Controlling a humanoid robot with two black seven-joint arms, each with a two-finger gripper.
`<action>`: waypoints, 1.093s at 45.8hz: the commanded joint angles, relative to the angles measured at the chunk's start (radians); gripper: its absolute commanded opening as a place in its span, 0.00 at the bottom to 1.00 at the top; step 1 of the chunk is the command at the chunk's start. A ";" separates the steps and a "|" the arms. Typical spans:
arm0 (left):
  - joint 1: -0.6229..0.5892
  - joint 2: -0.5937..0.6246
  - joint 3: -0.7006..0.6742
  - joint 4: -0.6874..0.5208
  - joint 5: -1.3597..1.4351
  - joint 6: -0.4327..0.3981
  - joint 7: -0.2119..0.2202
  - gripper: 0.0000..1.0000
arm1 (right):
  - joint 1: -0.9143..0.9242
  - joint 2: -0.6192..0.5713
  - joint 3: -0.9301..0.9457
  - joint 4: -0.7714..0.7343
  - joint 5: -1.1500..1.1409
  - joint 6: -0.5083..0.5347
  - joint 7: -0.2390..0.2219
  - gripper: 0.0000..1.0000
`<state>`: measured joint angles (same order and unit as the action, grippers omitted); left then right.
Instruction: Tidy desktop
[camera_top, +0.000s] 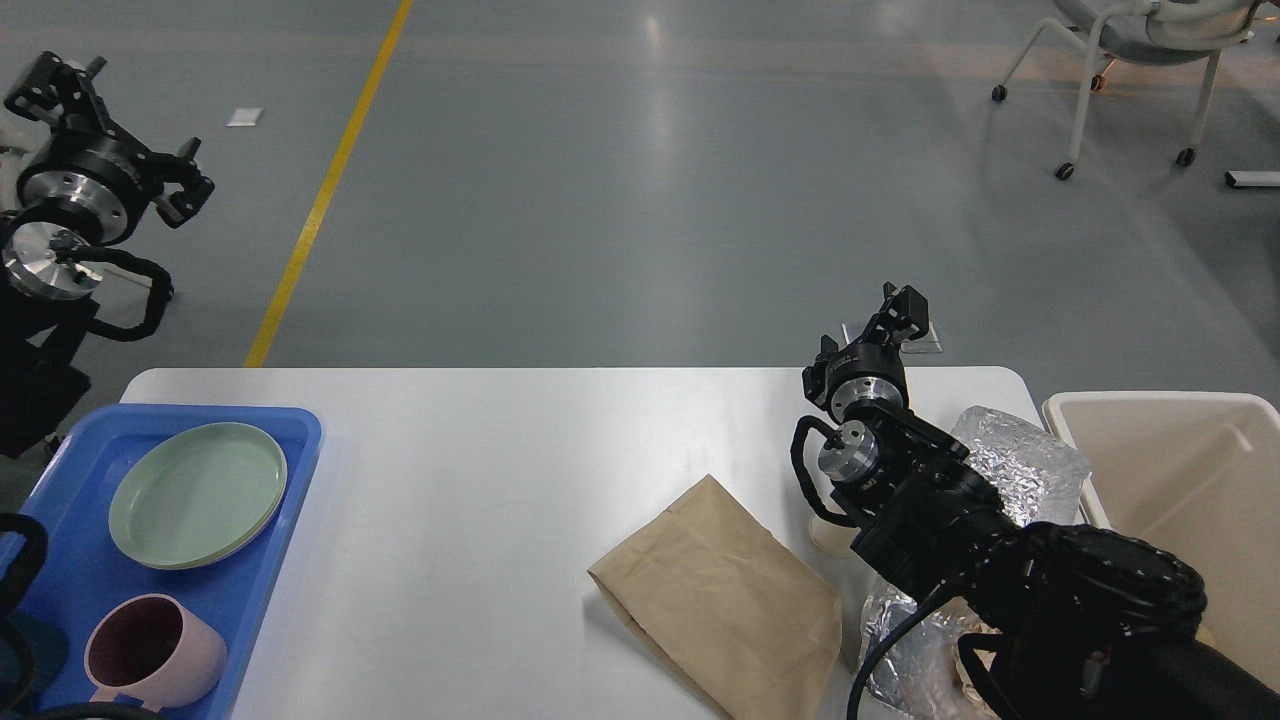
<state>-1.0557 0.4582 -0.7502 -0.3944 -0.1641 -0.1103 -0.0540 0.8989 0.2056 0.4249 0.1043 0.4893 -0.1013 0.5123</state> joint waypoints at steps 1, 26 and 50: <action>0.003 -0.052 0.002 0.000 0.001 0.000 -0.006 0.97 | 0.000 0.000 0.000 0.000 0.000 0.000 0.000 1.00; 0.008 -0.185 0.000 0.003 0.005 0.001 -0.012 0.97 | 0.000 0.000 0.000 0.000 0.000 0.000 0.000 1.00; 0.055 -0.286 0.003 0.011 0.005 -0.002 -0.181 0.99 | 0.000 0.002 0.000 0.000 0.000 0.000 0.000 1.00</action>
<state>-1.0252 0.2047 -0.7391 -0.3833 -0.1522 -0.1120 -0.2004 0.8989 0.2060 0.4249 0.1044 0.4894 -0.1012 0.5123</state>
